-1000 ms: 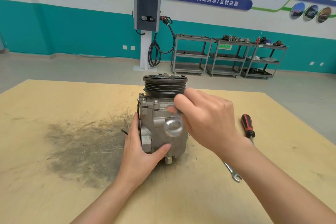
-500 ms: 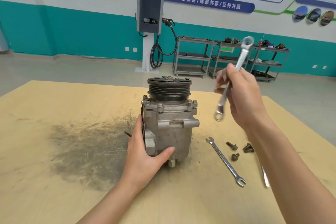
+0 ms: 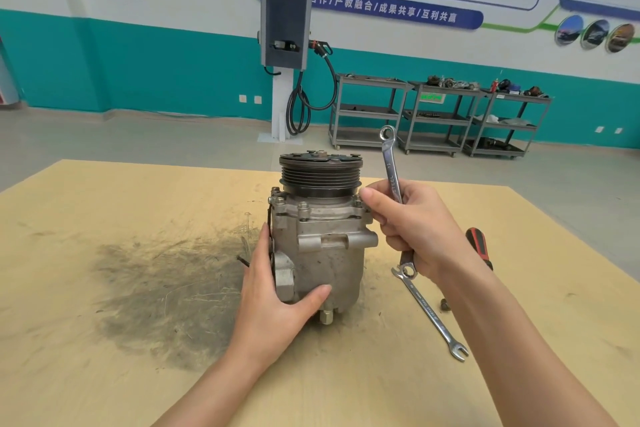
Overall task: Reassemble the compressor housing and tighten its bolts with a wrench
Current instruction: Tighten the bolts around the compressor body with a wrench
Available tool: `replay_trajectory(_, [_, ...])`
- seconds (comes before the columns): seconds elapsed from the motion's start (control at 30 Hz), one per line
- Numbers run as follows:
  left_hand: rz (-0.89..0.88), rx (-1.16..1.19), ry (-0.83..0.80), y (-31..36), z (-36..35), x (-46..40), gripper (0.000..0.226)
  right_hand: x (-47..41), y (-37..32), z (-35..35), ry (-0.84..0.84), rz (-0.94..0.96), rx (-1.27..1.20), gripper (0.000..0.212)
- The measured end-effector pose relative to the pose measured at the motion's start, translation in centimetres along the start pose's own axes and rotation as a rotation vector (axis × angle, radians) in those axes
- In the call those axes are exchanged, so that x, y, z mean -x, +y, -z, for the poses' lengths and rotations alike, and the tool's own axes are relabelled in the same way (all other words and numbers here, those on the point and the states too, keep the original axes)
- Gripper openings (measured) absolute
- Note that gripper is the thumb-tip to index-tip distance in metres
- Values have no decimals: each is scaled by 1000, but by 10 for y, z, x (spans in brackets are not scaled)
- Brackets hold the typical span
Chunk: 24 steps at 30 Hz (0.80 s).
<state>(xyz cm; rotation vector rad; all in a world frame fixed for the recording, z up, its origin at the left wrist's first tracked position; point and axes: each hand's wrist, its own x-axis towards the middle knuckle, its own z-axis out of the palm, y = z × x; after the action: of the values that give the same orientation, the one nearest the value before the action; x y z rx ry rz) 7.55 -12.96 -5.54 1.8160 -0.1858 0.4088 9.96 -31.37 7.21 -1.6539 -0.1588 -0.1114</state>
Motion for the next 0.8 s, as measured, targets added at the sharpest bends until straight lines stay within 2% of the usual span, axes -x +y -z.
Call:
replay_trajectory(0.2, [13, 4, -2, 3, 0, 1, 117, -2, 1, -4, -42, 3, 12, 9])
replay_trajectory(0.4, [29, -9, -1, 2, 0, 1, 116, -4, 7, -11, 76, 90, 94, 19])
replay_trajectory(0.63, [38, -14, 4, 4, 0, 1, 117, -4, 6, 1, -146, -25, -30, 18])
replay_trajectory(0.7, [40, -14, 9, 4, 0, 1, 117, -6, 9, -4, -90, -24, -19, 14])
replay_trajectory(0.8, [45, -14, 11, 4, 0, 2, 116, -8, 11, -9, -7, -28, 3, 19])
